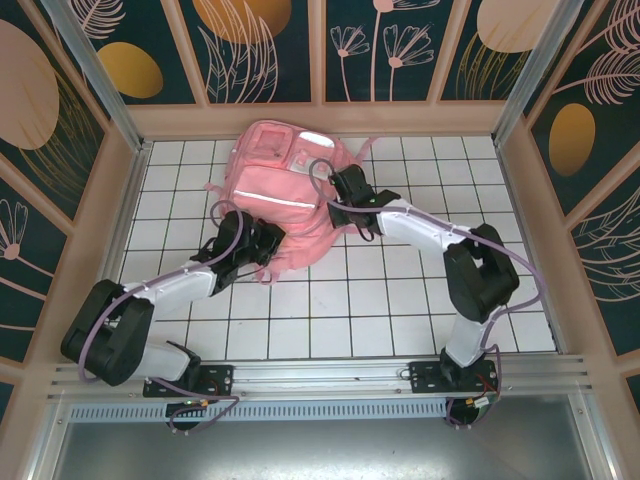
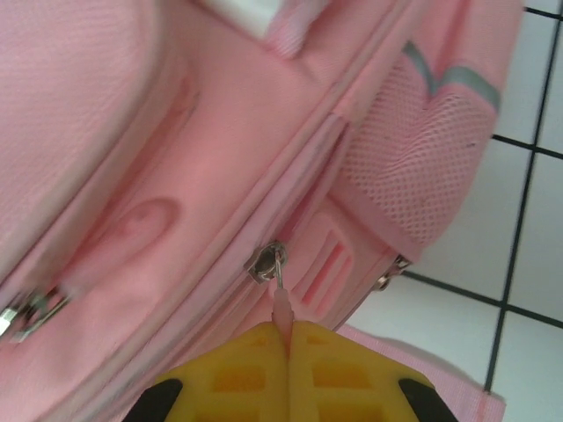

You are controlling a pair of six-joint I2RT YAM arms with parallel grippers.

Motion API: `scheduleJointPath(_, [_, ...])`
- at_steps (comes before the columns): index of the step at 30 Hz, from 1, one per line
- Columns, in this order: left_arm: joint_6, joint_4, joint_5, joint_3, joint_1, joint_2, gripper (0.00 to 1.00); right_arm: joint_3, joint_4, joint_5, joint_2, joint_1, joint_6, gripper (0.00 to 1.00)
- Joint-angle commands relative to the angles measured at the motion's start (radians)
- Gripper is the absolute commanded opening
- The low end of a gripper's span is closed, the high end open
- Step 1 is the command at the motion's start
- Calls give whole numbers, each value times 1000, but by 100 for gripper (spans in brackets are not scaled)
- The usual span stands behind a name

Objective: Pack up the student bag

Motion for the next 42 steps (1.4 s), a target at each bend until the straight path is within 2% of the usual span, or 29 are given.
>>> scheduleJointPath(1, [111, -39, 82, 56, 3, 21, 0, 40, -58, 171, 10, -66, 103, 0])
scheduleJointPath(4, [152, -87, 81, 90, 3, 17, 0, 44, -50, 163, 10, -92, 144, 0])
scheduleJointPath(8, [170, -103, 90, 102, 3, 17, 0, 68, 5, 50, 38, -152, 89, 0])
scheduleJointPath(13, [186, -111, 119, 117, 4, 37, 0, 142, -23, 47, 90, -166, 43, 0])
scheduleJointPath(15, [214, -141, 133, 144, 3, 43, 17, 132, -26, 39, 80, -173, 32, 0])
scheduleJointPath(16, [229, -153, 137, 157, 4, 44, 18, 118, -23, 42, 65, -178, 27, 0])
scheduleJointPath(18, [253, -176, 134, 178, 5, 40, 16, 89, -14, 46, 39, -197, 25, 0])
scheduleJointPath(20, [268, -192, 133, 195, 5, 39, 10, 79, -9, 29, 24, -223, 27, 0])
scheduleJointPath(23, [279, -205, 138, 209, 5, 43, 12, 99, -10, 1, 28, -239, 12, 0])
scheduleJointPath(26, [286, -213, 142, 215, 6, 41, 19, 138, -14, -54, 59, -239, -20, 0])
scheduleJointPath(28, [291, -227, 143, 221, 7, 34, 31, 164, -41, -76, 79, -245, -33, 0])
scheduleJointPath(30, [321, -256, 149, 238, 8, 20, 49, 173, -70, -104, 68, -249, -50, 0])
scheduleJointPath(33, [381, -340, 124, 274, 20, -9, 63, 152, -70, -90, 28, -268, -63, 1])
scheduleJointPath(34, [391, -358, 114, 278, 29, -19, 66, 153, -76, -88, 20, -281, -58, 7])
scheduleJointPath(37, [418, -398, 101, 279, 97, -55, 69, 166, -102, -129, -10, -326, -8, 46])
scheduleJointPath(39, [432, -419, 84, 271, 162, -85, 70, 121, -54, -152, -83, -341, 13, 66])
scheduleJointPath(40, [443, -428, 62, 269, 189, -101, 71, 89, -15, -134, -119, -342, 26, 72])
scheduleJointPath(41, [461, -448, 17, 271, 215, -117, 73, 54, 31, -112, -167, -345, 35, 84])
scheduleJointPath(42, [485, -469, -37, 278, 234, -137, 77, 21, 68, -94, -212, -349, 45, 90])
